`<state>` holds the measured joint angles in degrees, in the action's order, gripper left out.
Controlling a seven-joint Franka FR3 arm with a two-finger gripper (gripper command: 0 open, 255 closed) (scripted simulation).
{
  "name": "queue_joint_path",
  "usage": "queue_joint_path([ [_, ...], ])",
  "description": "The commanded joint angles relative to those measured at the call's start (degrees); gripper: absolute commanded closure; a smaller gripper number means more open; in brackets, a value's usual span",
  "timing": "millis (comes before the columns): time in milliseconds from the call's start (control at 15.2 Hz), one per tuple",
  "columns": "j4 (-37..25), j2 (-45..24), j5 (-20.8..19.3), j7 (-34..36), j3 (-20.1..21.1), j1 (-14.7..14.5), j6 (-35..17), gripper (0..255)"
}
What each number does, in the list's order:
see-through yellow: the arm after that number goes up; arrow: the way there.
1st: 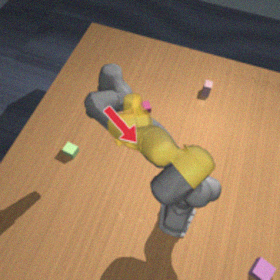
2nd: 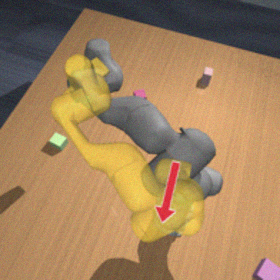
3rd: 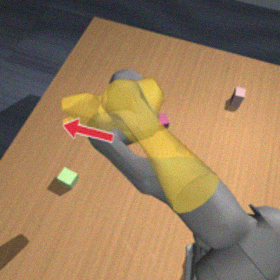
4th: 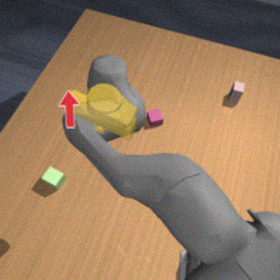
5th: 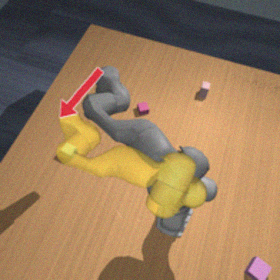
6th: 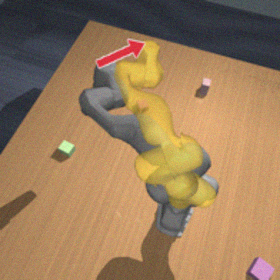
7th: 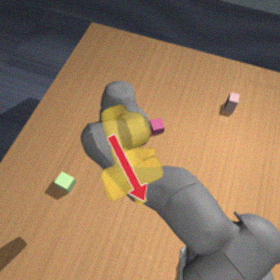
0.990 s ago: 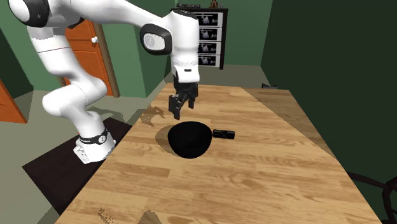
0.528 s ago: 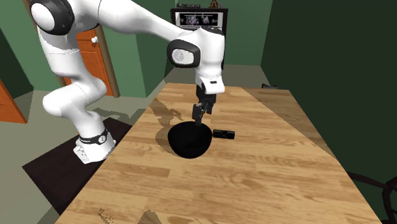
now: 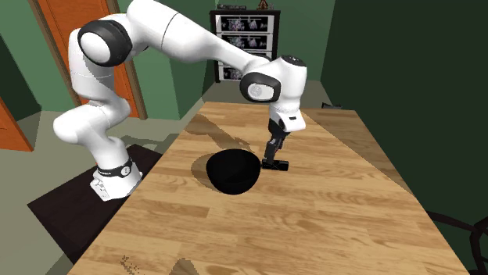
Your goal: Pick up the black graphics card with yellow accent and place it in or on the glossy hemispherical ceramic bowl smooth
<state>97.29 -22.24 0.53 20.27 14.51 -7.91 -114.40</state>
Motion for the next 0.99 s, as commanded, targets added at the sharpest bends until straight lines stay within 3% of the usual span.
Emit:
queue_joint_path([
  [0,-5.8,-4.8,-0.7,0.5,0.1,-1.1,1.1,0],
  [330,-19.4,-16.0,-2.1,1.3,0.2,-4.1,3.9,0],
  [924,-16.1,-17.6,-2.4,1.4,0.0,-4.4,-1.0,0],
])
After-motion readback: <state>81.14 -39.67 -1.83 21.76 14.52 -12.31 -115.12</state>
